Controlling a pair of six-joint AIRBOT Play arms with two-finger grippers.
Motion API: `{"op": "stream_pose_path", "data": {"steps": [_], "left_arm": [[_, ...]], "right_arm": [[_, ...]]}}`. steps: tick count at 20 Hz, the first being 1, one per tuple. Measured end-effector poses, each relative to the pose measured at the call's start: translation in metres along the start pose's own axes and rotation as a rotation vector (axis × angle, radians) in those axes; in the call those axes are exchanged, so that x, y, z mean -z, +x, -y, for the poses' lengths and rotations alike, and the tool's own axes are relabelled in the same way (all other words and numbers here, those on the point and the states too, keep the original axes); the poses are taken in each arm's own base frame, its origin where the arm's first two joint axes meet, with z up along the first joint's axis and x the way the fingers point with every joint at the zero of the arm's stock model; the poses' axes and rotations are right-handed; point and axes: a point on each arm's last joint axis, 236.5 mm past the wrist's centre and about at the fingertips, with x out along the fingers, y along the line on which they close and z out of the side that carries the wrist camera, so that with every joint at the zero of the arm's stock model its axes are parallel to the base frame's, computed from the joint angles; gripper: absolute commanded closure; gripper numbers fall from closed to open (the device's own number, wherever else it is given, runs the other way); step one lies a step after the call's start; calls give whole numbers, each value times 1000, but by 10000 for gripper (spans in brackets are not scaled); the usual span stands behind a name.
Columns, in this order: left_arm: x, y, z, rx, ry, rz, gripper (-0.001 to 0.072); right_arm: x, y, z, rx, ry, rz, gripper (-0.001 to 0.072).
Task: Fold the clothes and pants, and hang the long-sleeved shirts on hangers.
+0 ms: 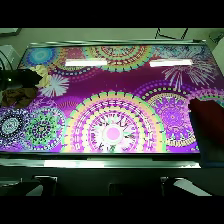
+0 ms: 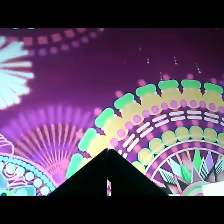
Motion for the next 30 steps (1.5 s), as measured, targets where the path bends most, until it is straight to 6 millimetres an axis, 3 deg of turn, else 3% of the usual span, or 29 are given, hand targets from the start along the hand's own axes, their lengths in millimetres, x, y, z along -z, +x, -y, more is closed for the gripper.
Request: {"op": "stream_pose_path", "data": {"steps": [2,3,4,5,6,8,10,12,14,16,17,18,19,21,24,27,30], "left_arm": [[0,0,3,11,-3,1,681],[-1,0,5,16,-5,2,681],[-1,0,6,21,-6,4,681],[-1,0,7,24,-6,6,681],[-2,0,8,26,-7,7,681],[-4,0,8,29,-8,17,682],[-13,-2,9,28,-6,52,683],[-38,-10,10,26,0,140,685],[-68,-15,3,-11,14,234,685],[-82,-5,-16,-84,10,250,678],[-80,5,-28,-122,9,222,587],[-68,20,-40,-158,-2,154,256],[-50,36,-51,-184,-17,72,82],[5,66,-63,-200,-48,-144,84],[77,90,-58,-153,-64,-356,83],[123,101,-57,-131,-78,-462,83],[142,105,-55,-118,-84,-508,83]], "right_arm": [[14,27,23,69,26,-50,670],[19,37,33,101,32,-61,626],[22,45,42,133,35,-69,363],[24,50,50,161,33,-72,154],[23,53,56,182,29,-65,22],[12,48,55,180,3,-22,15],[-15,24,42,149,-36,92,24],[-53,-21,-2,23,-104,282,35],[-79,-76,-68,-113,-234,486,35],[-71,-112,-147,-232,-403,605,33],[-53,-115,-184,-270,-498,610,34],[-31,-106,-212,-281,-587,580,36],[-3,-85,-234,-264,-676,511,37],[51,-33,-252,-200,-818,337,38],[115,29,-250,-110,-946,132,35],[144,57,-239,-46,-1005,41,35],[155,66,-234,-25,-1030,6,35]]}}
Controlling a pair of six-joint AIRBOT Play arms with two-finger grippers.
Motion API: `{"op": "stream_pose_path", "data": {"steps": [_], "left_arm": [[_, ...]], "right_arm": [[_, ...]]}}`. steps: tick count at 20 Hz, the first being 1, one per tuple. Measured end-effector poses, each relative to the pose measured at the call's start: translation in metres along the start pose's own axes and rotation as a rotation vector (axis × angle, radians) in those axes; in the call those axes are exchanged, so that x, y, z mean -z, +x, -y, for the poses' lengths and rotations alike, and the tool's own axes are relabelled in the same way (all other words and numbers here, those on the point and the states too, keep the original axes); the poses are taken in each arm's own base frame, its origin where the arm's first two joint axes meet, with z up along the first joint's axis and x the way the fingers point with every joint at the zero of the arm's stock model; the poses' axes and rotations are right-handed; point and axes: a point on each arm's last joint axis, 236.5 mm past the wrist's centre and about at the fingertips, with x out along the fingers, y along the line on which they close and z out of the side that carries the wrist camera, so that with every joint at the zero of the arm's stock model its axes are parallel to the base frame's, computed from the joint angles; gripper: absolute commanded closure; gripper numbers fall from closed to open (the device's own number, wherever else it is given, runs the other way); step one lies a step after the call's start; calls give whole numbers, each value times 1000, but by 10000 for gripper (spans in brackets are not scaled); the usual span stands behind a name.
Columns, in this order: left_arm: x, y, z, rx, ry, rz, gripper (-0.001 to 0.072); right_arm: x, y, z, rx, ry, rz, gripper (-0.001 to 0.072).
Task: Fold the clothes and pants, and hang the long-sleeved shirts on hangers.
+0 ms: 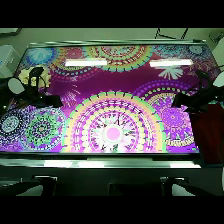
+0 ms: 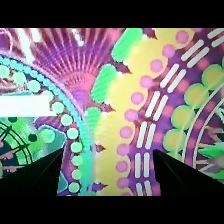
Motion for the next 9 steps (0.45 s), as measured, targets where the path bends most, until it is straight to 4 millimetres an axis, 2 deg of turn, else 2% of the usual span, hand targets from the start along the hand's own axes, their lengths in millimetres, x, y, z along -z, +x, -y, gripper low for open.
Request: {"op": "stream_pose_path", "data": {"steps": [9], "left_arm": [[9,7,1,7,-3,-28,83]], "right_arm": [[6,4,-3,2,-17,-23,35]]}}
